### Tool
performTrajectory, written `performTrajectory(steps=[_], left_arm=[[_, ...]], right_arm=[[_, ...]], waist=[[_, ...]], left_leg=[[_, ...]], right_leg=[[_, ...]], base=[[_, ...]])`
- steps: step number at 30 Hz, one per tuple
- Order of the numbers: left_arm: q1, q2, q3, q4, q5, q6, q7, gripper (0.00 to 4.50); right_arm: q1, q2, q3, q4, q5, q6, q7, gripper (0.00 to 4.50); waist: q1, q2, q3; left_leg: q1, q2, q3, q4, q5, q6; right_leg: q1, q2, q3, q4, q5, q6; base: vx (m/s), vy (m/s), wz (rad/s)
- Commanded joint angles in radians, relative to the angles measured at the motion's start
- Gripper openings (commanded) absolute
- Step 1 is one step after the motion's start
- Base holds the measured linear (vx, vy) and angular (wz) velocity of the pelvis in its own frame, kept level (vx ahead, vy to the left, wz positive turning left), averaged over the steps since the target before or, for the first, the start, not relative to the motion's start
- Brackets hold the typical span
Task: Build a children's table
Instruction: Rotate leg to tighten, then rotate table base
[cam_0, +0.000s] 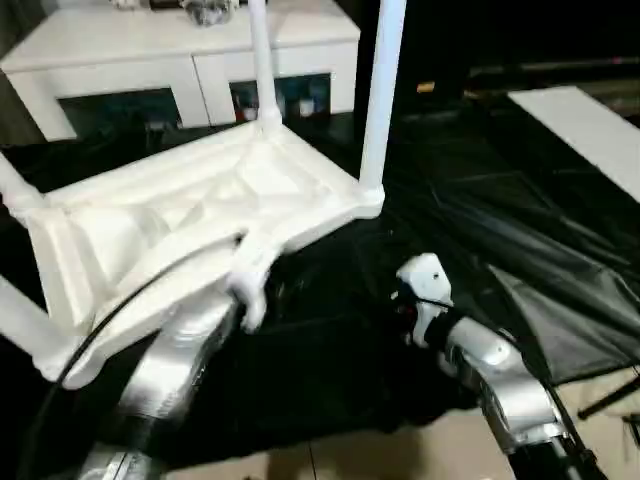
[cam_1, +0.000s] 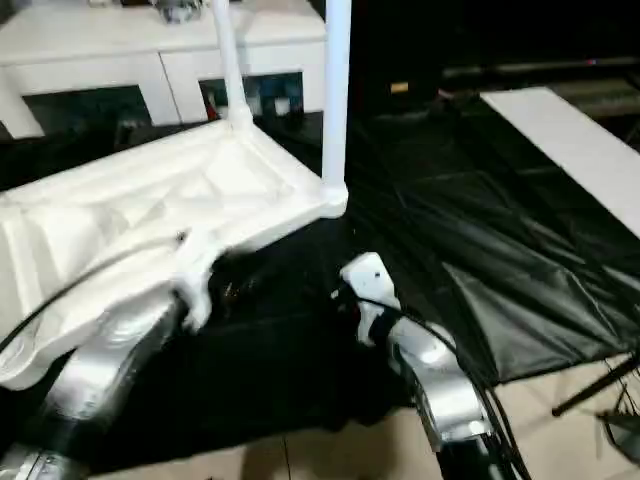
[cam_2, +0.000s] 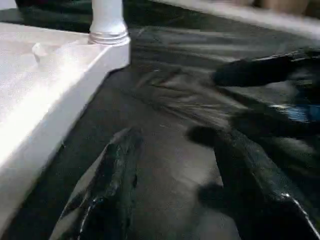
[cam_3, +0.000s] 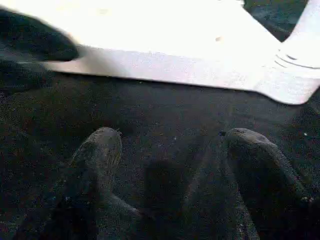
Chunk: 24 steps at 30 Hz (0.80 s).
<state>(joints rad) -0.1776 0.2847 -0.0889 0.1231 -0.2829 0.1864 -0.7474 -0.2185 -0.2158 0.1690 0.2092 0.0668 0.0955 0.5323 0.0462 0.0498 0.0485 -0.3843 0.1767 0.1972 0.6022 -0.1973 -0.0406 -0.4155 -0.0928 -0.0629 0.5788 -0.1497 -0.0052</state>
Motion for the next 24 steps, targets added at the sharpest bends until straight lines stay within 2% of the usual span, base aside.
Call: performTrajectory(steps=[1,3,4,7,9,11,14,15,16,18,20,21,22,24], left_arm=[[0.054,0.019,0.040,-0.093,-0.082,0.008,-0.061,3.01],[0.118,0.028,0.072,-0.137,-0.148,0.020,-0.102,3.15],[0.145,0.033,0.091,-0.148,-0.173,0.025,-0.117,3.40],[0.198,0.045,0.130,-0.169,-0.221,0.043,-0.147,3.60],[0.233,0.063,0.165,-0.150,-0.229,0.020,-0.157,3.72],[0.245,0.077,0.191,-0.118,-0.196,-0.024,-0.128,3.95],[0.237,0.087,0.206,-0.105,-0.161,-0.048,-0.081,4.13],[0.234,0.090,0.206,-0.101,-0.155,-0.051,-0.077,4.22],[0.224,0.099,0.203,-0.099,-0.142,-0.046,-0.072,4.40],[0.205,0.109,0.189,-0.090,-0.103,-0.045,-0.046,4.46],[0.178,0.121,0.153,-0.088,-0.038,-0.038,-0.007,4.46],[0.178,0.121,0.153,-0.088,-0.038,-0.038,-0.007,4.46],[0.164,0.123,0.142,-0.078,-0.001,-0.044,0.024,4.46],[0.143,0.113,0.140,-0.063,0.017,-0.050,0.050,4.46]], right_arm=[[0.008,0.005,0.004,-0.005,-0.003,-0.010,-0.003,3.59],[0.010,0.008,0.003,-0.006,-0.001,-0.012,-0.004,3.59],[0.010,0.008,0.003,-0.006,-0.001,-0.012,-0.004,3.59],[0.011,0.010,0.003,-0.005,0.000,-0.014,-0.004,3.59],[0.012,0.012,0.006,-0.002,-0.003,-0.019,-0.005,3.59],[0.010,0.014,0.008,0.004,-0.010,-0.027,-0.008,3.59],[0.007,0.018,0.009,0.007,-0.013,-0.025,-0.011,3.59],[0.007,0.018,0.010,0.007,-0.014,-0.025,-0.012,3.59],[0.003,0.019,0.012,0.012,-0.021,-0.025,-0.018,3.59],[-0.002,0.020,0.013,0.019,-0.031,-0.028,-0.032,3.59],[-0.019,0.031,0.000,0.039,-0.042,-0.037,-0.068,3.59],[-0.019,0.031,0.000,0.039,-0.042,-0.037,-0.068,3.59],[-0.029,0.036,-0.007,0.049,-0.047,-0.038,-0.088,3.59],[-0.045,0.045,-0.020,0.065,-0.049,-0.034,-0.114,3.59]], waist=[[0.003,0.009,-0.062],[0.000,0.010,-0.053],[0.001,0.010,-0.055],[0.000,0.010,-0.054],[-0.002,0.009,-0.050],[-0.008,0.009,-0.047],[-0.010,0.011,-0.043],[-0.010,0.011,-0.042],[-0.011,0.010,-0.044],[-0.013,0.012,-0.046],[-0.013,0.012,-0.049],[-0.015,0.011,-0.049],[-0.014,0.009,-0.051],[-0.015,0.011,-0.053]], left_leg=[[0.023,0.054,-0.024,-0.087,-0.289,0.043],[0.027,0.053,-0.025,-0.095,-0.373,0.008],[0.031,0.052,-0.025,-0.094,-0.386,0.000],[0.029,0.051,-0.028,-0.098,-0.402,-0.018],[0.026,0.049,-0.029,-0.100,-0.411,-0.018],[0.030,0.047,-0.031,-0.101,-0.443,-0.022],[0.039,0.048,-0.035,-0.104,-0.482,-0.034],[0.038,0.048,-0.037,-0.105,-0.487,-0.036],[0.039,0.048,-0.038,-0.106,-0.485,-0.039],[0.037,0.049,-0.038,-0.107,-0.472,-0.041],[0.039,0.048,-0.036,-0.104,-0.454,-0.041],[0.036,0.048,-0.036,-0.105,-0.447,-0.040],[0.034,0.048,-0.036,-0.104,-0.431,-0.036],[0.035,0.047,-0.034,-0.101,-0.407,-0.032]], right_leg=[[0.043,-0.046,0.035,-0.056,-0.250,-0.222],[0.036,-0.043,0.036,-0.067,-0.347,-0.189],[0.034,-0.043,0.036,-0.067,-0.359,-0.182],[0.035,-0.044,0.039,-0.068,-0.373,-0.158],[0.035,-0.043,0.038,-0.071,-0.392,-0.148],[0.033,-0.043,0.038,-0.079,-0.444,-0.121],[0.029,-0.045,0.038,-0.086,-0.509,-0.100],[0.030,-0.044,0.037,-0.087,-0.516,-0.096],[0.032,-0.046,0.038,-0.086,-0.512,-0.093],[0.033,-0.044,0.040,-0.082,-0.479,-0.100],[0.031,-0.043,0.041,-0.078,-0.444,-0.113],[0.034,-0.044,0.041,-0.077,-0.432,-0.117],[0.037,-0.045,0.041,-0.074,-0.418,-0.121],[0.037,-0.045,0.042,-0.071,-0.387,-0.131]], base=[[0.000,0.000,0.00],[0.000,0.000,0.00],[0.000,0.000,0.00],[0.000,0.000,0.00],[0.000,0.000,0.00],[0.000,0.000,0.00],[0.000,0.000,0.00],[0.000,0.000,0.00],[0.000,0.000,0.00],[0.000,0.000,0.00],[0.000,0.000,0.00],[0.000,0.000,0.00],[0.000,0.000,0.00],[0.000,0.000,0.00]])
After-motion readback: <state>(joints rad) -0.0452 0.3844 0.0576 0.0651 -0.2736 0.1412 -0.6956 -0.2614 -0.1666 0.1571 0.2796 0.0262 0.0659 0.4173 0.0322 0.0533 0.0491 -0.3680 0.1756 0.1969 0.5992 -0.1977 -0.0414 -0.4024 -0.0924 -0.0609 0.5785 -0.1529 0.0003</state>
